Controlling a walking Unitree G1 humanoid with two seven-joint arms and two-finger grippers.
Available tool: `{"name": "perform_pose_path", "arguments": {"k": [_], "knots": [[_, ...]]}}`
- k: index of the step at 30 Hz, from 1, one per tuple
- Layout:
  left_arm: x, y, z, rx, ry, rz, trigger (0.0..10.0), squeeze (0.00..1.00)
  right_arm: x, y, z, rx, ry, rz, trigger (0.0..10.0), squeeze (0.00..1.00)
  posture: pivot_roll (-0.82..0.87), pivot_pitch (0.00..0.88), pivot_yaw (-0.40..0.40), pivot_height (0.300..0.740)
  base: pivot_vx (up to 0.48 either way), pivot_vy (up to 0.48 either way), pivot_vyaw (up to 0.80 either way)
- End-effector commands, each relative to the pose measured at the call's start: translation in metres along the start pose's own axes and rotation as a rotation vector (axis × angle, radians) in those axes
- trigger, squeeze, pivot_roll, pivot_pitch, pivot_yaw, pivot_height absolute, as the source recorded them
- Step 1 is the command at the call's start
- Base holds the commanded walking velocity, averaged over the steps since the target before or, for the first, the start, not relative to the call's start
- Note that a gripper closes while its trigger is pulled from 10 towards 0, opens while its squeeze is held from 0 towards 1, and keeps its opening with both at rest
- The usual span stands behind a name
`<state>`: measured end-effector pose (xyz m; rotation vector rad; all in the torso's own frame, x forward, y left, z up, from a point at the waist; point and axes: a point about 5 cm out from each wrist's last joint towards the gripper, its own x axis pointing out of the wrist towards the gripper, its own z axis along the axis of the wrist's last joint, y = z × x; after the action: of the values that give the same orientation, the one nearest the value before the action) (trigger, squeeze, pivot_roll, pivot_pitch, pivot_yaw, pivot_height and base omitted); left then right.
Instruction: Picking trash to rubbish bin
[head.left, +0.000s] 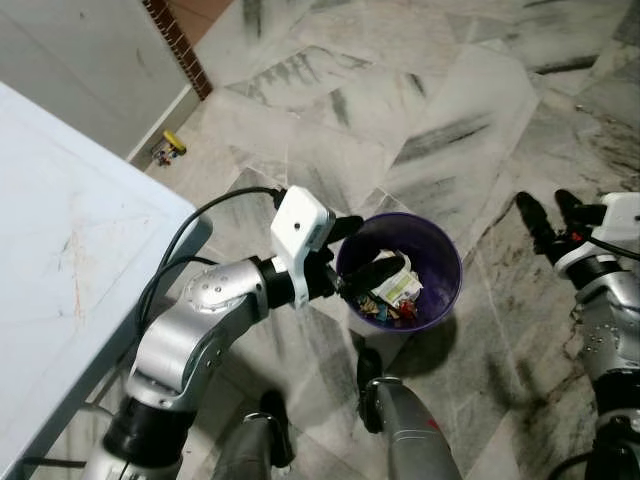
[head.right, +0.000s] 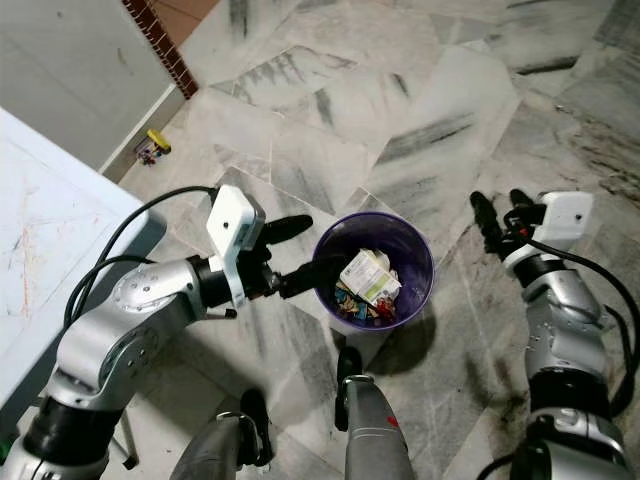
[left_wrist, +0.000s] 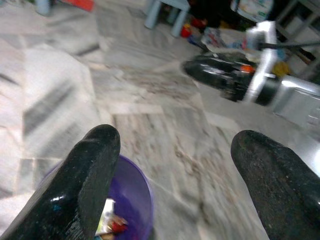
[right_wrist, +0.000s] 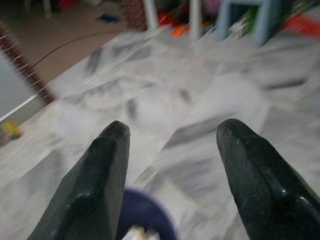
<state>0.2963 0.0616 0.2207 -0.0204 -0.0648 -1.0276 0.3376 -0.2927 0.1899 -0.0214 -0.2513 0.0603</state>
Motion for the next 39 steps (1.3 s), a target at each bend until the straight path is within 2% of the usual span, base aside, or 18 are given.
{"name": "perform_pose_path", "arguments": {"k": [1, 2, 4, 5, 12, 17, 19, 25, 28, 32, 39], "knots": [[-0.004, 0.007, -0.004, -0.003, 0.005, 0.045, 10.0, 0.00, -0.007, -0.004, 0.000, -0.026, 0.009, -0.033, 10.0, 0.00, -0.12, 0.390, 0.055, 0.740, 0.000, 0.000, 0.00], [-0.002, 0.017, -0.002, 0.004, 0.000, 0.107, 10.0, 0.00, -0.008, -0.004, 0.005, -0.064, 0.012, -0.075, 10.0, 0.00, -0.12, 0.358, 0.049, 0.740, 0.000, 0.000, 0.00], [-0.001, 0.025, -0.003, 0.005, 0.002, 0.166, 10.0, 0.00, -0.010, -0.002, 0.009, -0.085, 0.006, -0.098, 10.0, 0.00, -0.12, 0.350, 0.047, 0.740, 0.000, 0.000, 0.00], [-0.002, 0.036, -0.001, -0.009, 0.000, 0.242, 10.0, 0.00, -0.013, 0.005, 0.013, -0.084, -0.008, -0.097, 10.0, 0.00, -0.12, 0.333, 0.044, 0.740, 0.000, 0.000, 0.00], [-0.013, 0.061, 0.005, 0.002, -0.042, 0.403, 10.0, 0.00, -0.025, 0.028, 0.015, -0.109, -0.011, -0.111, 10.0, 0.00, -0.11, 0.268, 0.036, 0.740, 0.000, 0.000, 0.00], [-0.024, 0.073, 0.014, 0.029, -0.076, 0.480, 10.0, 0.00, -0.030, 0.036, 0.020, -0.144, -0.026, -0.154, 10.0, 0.00, -0.11, 0.219, 0.032, 0.740, 0.000, 0.000, 0.00], [-0.026, 0.076, 0.015, 0.030, -0.082, 0.496, 10.0, 0.00, -0.031, 0.038, 0.022, -0.163, -0.036, -0.161, 10.0, 0.00, -0.11, 0.199, 0.031, 0.740, 0.000, 0.000, 0.00], [-0.032, 0.084, 0.020, 0.060, -0.100, 0.545, 10.0, 0.00, -0.031, 0.042, 0.033, -0.114, -0.061, -0.168, 10.0, 0.00, -0.11, 0.165, 0.024, 0.740, 0.000, 0.000, 0.00], [-0.034, 0.086, 0.017, 0.073, -0.105, 0.583, 10.0, 0.00, -0.033, 0.045, 0.037, -0.127, -0.068, -0.170, 10.0, 0.00, -0.10, 0.126, 0.017, 0.740, 0.000, 0.000, 0.00], [-0.037, 0.091, 0.006, 0.037, -0.095, 0.672, 10.0, 0.00, -0.036, 0.046, 0.037, -0.130, -0.066, -0.201, 10.0, 0.00, -0.11, 0.077, 0.015, 0.740, 0.000, 0.000, 0.00], [-0.040, 0.092, 0.001, 0.042, -0.104, 0.714, 10.0, 0.00, -0.041, 0.045, 0.032, -0.148, -0.051, -0.219, 10.0, 0.00, -0.10, 0.042, 0.013, 0.740, 0.000, 0.000, 0.00]]}}
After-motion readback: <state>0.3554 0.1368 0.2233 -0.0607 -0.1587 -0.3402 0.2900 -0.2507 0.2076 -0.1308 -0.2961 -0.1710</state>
